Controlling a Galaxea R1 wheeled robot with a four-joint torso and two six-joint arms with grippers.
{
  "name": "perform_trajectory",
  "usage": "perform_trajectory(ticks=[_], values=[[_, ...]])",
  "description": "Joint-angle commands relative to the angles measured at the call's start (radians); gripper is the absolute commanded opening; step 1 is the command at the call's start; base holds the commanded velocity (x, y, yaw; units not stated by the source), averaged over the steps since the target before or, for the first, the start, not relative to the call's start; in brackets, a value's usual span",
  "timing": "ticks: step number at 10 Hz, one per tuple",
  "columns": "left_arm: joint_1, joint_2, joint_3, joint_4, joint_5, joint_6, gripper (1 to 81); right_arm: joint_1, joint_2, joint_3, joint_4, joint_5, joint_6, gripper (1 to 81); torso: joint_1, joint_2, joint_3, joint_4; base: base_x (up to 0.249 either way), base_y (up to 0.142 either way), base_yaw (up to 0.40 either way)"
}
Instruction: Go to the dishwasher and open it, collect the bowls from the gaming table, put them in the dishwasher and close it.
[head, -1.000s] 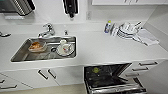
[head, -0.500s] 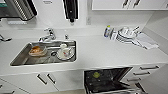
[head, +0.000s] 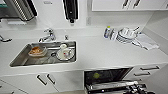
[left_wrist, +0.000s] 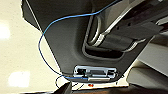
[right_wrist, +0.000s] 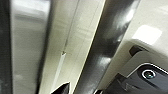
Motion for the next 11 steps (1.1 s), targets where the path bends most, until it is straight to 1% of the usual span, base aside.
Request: perform_trajectory(ticks=[1, 2, 3, 4, 5, 6, 7, 8, 9, 10, 11], values=[[0.032, 0.007, 0.008, 0.002, 0.077, 0.006, 81.1, 0.290, -0.157, 0.168, 0.062, -0.098, 0.006, 81.1, 0.000, 0.000, 0.000, 0.000, 0.000, 0.000, 0.000], [0.032, 0.010, 0.008, 0.007, 0.077, 0.011, 81.1, 0.355, -0.272, 0.299, 0.066, -0.133, 0.006, 81.1, 0.000, 0.000, 0.000, 0.000, 0.000, 0.000, 0.000], [0.032, 0.010, 0.008, 0.010, 0.076, 0.017, 81.1, 0.328, -0.351, 0.375, 0.051, -0.151, -0.005, 81.1, 0.000, 0.000, 0.000, 0.000, 0.000, 0.000, 0.000], [0.028, 0.008, 0.008, 0.012, 0.074, 0.018, 81.1, 0.239, -0.378, 0.386, 0.040, -0.150, -0.015, 81.1, 0.000, 0.000, 0.000, 0.000, 0.000, 0.000, 0.000], [0.023, 0.007, 0.008, 0.013, 0.076, 0.020, 81.1, 0.143, -0.369, 0.377, 0.022, -0.136, -0.057, 81.1, 0.000, 0.000, 0.000, 0.000, 0.000, 0.000, 0.000], [0.017, 0.001, 0.006, 0.013, 0.076, 0.020, 81.1, 0.041, -0.341, 0.357, 0.017, -0.127, -0.130, 81.1, 0.000, 0.000, 0.000, 0.000, 0.000, 0.000, 0.000], [0.011, -0.004, 0.006, 0.015, 0.076, 0.023, 81.1, -0.036, -0.306, 0.325, 0.014, -0.121, -0.222, 81.1, 0.000, 0.000, 0.000, 0.000, 0.000, 0.000, 0.000], [0.008, -0.009, 0.005, 0.015, 0.076, 0.032, 81.1, -0.104, -0.274, 0.287, 0.014, -0.121, -0.289, 81.1, 0.000, 0.000, 0.000, 0.000, 0.000, 0.000, 0.000], [0.003, -0.010, -0.002, 0.015, 0.076, 0.054, 81.1, -0.171, -0.246, 0.251, 0.016, -0.112, -0.351, 81.1, 0.000, 0.000, 0.000, 0.000, 0.000, 0.000, 0.000], [-0.003, -0.009, -0.014, 0.015, 0.076, 0.066, 81.1, -0.226, -0.221, 0.227, 0.016, -0.087, -0.422, 81.1, 0.000, 0.000, 0.000, 0.000, 0.000, 0.000, 0.000], [-0.012, -0.010, -0.023, 0.015, 0.076, 0.067, 81.1, -0.286, -0.195, 0.207, 0.014, -0.062, -0.496, 81.1, 0.000, 0.000, 0.000, 0.000, 0.000, 0.000, 0.000]])
